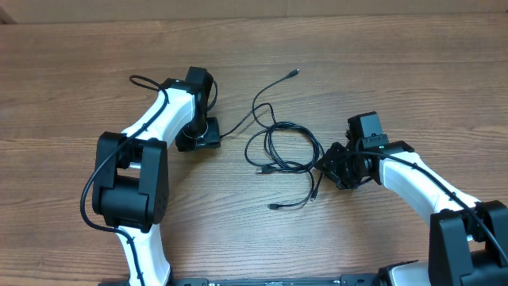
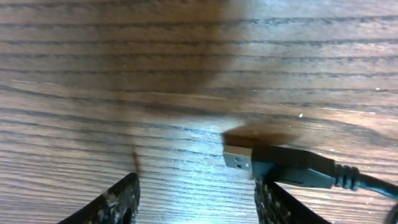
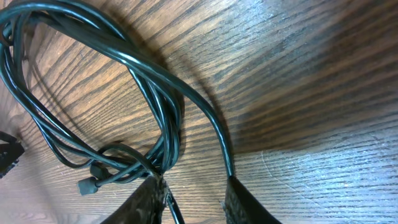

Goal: Untangle cables

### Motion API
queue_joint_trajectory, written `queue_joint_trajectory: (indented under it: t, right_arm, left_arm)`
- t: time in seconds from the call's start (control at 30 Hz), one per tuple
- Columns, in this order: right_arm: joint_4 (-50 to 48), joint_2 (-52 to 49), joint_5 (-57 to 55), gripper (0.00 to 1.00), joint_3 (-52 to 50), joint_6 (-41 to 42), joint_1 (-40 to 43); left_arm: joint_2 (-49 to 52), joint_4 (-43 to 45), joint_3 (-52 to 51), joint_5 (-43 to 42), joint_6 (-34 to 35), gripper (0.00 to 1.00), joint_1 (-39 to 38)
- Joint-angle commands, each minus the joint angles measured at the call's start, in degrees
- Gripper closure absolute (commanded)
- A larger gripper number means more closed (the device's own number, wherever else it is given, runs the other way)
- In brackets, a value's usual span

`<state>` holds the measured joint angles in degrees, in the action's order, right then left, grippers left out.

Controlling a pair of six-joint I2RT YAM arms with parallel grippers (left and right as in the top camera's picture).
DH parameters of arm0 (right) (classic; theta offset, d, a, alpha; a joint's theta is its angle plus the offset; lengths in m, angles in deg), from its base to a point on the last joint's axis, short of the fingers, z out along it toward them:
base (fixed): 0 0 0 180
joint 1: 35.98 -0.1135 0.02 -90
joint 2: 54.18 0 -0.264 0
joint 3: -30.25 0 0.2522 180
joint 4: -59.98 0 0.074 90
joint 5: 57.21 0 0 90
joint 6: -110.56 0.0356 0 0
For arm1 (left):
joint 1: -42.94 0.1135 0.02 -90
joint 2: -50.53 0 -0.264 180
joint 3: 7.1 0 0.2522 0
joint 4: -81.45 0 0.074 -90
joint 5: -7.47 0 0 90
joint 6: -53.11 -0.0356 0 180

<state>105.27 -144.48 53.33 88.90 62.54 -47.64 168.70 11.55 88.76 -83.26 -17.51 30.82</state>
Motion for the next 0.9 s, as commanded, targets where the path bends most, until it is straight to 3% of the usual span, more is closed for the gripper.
queue_joint_trajectory:
  t: [0.0, 0.27, 0.4, 0.67, 0.8, 0.87]
  right_arm:
    - [-0.17, 0.15, -0.52, 0.69, -0.70, 0.00, -0.28]
    - [-0.22, 0.15, -0.52, 0.67, -0.70, 0.00, -0.28]
    - [-0.15, 0.15, -0.50, 0.64, -0.70, 0.00, -0.28]
    - [4.26, 0.15, -0.42, 0.65, -0.70, 0.00, -0.28]
    - [7.15, 0.15, 0.09, 0.65, -0.70, 0.00, -0.28]
    - [8.09, 0.15, 0.76, 0.64, -0.70, 0.02, -0.28]
  left_arm:
    - [-1.33, -0.90, 0.55, -1.20, -0.07, 0.36, -0.13]
    - [-2.16, -10.05, 13.14, -5.44, -0.04, 0.34, -0.83]
    - [-2.14, -7.30, 15.50, -11.93, 0.22, 0.32, -2.67]
    - [-1.57, -1.92, 12.81, -12.35, 5.55, 0.36, -8.57]
    - [-1.55, 2.10, 10.01, -12.22, 5.55, 0.21, -11.89]
    - [-1.55, 4.28, 8.50, -12.13, 6.12, 0.21, -13.16]
